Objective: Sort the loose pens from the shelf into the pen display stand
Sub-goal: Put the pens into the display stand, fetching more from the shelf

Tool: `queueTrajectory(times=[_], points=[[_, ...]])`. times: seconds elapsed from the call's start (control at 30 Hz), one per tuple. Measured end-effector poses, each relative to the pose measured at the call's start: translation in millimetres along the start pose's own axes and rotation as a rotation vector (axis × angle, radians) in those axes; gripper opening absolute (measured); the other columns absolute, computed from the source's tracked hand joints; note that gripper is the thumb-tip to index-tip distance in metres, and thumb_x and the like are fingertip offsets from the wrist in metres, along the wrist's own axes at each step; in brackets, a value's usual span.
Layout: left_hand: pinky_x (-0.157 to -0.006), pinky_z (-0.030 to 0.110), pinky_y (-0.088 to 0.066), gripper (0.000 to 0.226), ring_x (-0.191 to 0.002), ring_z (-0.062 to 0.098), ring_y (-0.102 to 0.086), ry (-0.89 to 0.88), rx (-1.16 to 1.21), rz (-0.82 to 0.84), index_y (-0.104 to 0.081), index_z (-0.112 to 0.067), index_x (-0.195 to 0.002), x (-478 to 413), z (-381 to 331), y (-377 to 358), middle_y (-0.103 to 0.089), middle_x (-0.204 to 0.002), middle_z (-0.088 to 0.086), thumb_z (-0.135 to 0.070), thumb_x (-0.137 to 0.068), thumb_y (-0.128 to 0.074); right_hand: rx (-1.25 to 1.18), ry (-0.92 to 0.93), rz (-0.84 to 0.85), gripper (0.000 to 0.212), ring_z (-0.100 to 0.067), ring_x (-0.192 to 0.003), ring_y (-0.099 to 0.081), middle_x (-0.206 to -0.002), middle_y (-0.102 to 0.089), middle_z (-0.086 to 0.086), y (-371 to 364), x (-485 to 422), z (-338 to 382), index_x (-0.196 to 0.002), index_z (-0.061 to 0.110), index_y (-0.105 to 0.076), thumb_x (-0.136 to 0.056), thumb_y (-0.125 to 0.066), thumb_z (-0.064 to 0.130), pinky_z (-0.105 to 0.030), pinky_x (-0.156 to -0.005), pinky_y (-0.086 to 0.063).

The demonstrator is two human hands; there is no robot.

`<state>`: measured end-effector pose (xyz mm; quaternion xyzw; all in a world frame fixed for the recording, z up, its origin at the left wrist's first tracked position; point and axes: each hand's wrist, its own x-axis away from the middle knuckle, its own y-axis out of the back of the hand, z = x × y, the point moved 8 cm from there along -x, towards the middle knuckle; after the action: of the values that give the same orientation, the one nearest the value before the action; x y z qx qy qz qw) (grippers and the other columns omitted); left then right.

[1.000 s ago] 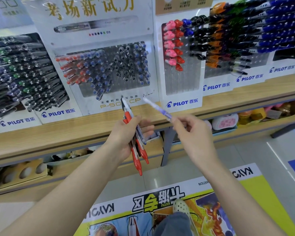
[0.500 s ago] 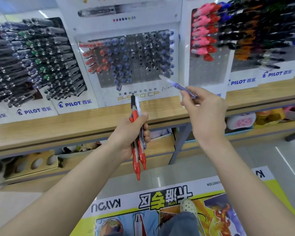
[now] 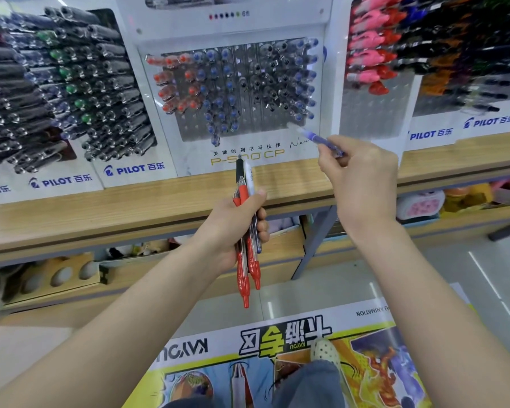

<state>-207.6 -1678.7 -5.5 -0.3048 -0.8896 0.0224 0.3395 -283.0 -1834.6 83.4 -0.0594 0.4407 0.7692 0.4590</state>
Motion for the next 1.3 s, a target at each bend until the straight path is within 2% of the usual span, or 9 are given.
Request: queueTrajectory(times=[0.13,0.33,0.47,0.7,0.77,0.87,1.07,1.17,1.3], points=[[-0.048,0.024,-0.042,0.021,-0.043,0.010,-0.044,0.017,0.006,0.013,-0.051,-0.007,-0.081,2.8,0.6,-1.1,-0.047,-0.056,0.000,-0.024,-0.092,-0.058,0.073,0.101,-0.009,0.021,-0.029,-0.059,-0.052,-0.069,-0.058,-0.009,-0.1,-4.1,14.2,-0.085,0.004,-0.067,-0.091,-0.054,0.019,-0.041,-0.056,-0.047],[-0.052,0.026,-0.045,0.026,-0.043,0.012,-0.044,0.010,-0.032,0.015,-0.050,-0.009,-0.076,-0.3,0.2,1.5,-0.047,-0.050,-0.002,-0.027,-0.093,-0.058,0.049,0.123,-0.083,0.021,-0.027,-0.063,-0.059,-0.076,-0.064,-0.010,2.9,3.1,9.2,-0.097,0.005,-0.070,-0.090,-0.056,0.020,-0.040,-0.058,-0.051],[-0.045,0.022,-0.042,0.020,-0.042,0.009,-0.043,0.006,0.015,0.002,-0.051,-0.008,-0.082,1.2,3.9,3.1,-0.047,-0.056,-0.001,-0.024,-0.093,-0.058,0.083,0.159,-0.134,0.023,-0.029,-0.058,-0.057,-0.071,-0.063,-0.012,0.7,3.8,13.5,-0.094,0.005,-0.070,-0.089,-0.054,0.021,-0.040,-0.055,-0.051],[-0.044,0.022,-0.041,0.023,-0.041,0.010,-0.043,0.011,0.011,0.006,-0.052,-0.008,-0.077,4.0,6.3,11.4,-0.046,-0.055,0.001,-0.025,-0.093,-0.058,0.137,0.070,-0.012,0.022,-0.027,-0.064,-0.051,-0.073,-0.060,-0.011,-14.0,-0.8,9.0,-0.090,0.007,-0.069,-0.092,-0.052,0.021,-0.034,-0.059,-0.037],[-0.043,0.021,-0.040,0.021,-0.042,0.010,-0.042,0.009,0.031,0.000,-0.052,-0.008,-0.081,4.5,4.9,13.1,-0.047,-0.055,0.000,-0.024,-0.092,-0.058,0.114,0.032,0.024,0.020,-0.026,-0.070,-0.055,-0.080,-0.063,-0.009,-18.9,-7.0,10.2,-0.095,0.007,-0.068,-0.093,-0.053,0.020,-0.033,-0.064,-0.040],[-0.043,0.021,-0.040,0.019,-0.043,0.010,-0.042,0.016,0.046,0.002,-0.051,-0.008,-0.084,4.6,3.9,15.2,-0.046,-0.057,0.001,-0.023,-0.093,-0.058,0.066,-0.034,0.020,0.020,-0.026,-0.079,-0.061,-0.087,-0.067,-0.010,-25.7,-14.1,12.5,-0.102,0.006,-0.064,-0.092,-0.057,0.021,-0.038,-0.074,-0.049],[-0.042,0.021,-0.041,0.021,-0.041,0.009,-0.042,0.031,0.080,0.011,-0.052,-0.007,-0.092,3.1,1.7,17.2,-0.048,-0.055,-0.001,-0.026,-0.092,-0.059,-0.075,-0.106,-0.036,0.022,-0.022,-0.073,-0.062,-0.077,-0.061,-0.002,-36.8,-15.3,10.9,-0.095,0.007,-0.055,-0.088,-0.064,0.026,-0.040,-0.070,-0.051],[-0.042,0.020,-0.041,0.025,-0.042,0.009,-0.043,0.031,0.074,0.022,-0.055,-0.008,-0.086,1.5,0.5,18.2,-0.048,-0.055,-0.001,-0.032,-0.091,-0.058,-0.078,-0.027,-0.066,0.020,-0.017,-0.071,-0.056,-0.077,-0.057,0.001,-33.8,-11.0,14.0,-0.093,0.006,-0.061,-0.087,-0.064,0.025,-0.035,-0.069,-0.049],[-0.042,0.019,-0.041,0.027,-0.042,0.009,-0.043,0.042,0.075,0.034,-0.054,-0.009,-0.084,-0.7,-0.9,17.0,-0.047,-0.055,-0.002,-0.035,-0.091,-0.057,-0.053,0.045,-0.069,0.023,-0.015,-0.079,-0.058,-0.096,-0.064,-0.008,-34.1,-8.2,15.7,-0.108,0.006,-0.066,-0.093,-0.054,0.020,-0.027,-0.073,-0.050]])
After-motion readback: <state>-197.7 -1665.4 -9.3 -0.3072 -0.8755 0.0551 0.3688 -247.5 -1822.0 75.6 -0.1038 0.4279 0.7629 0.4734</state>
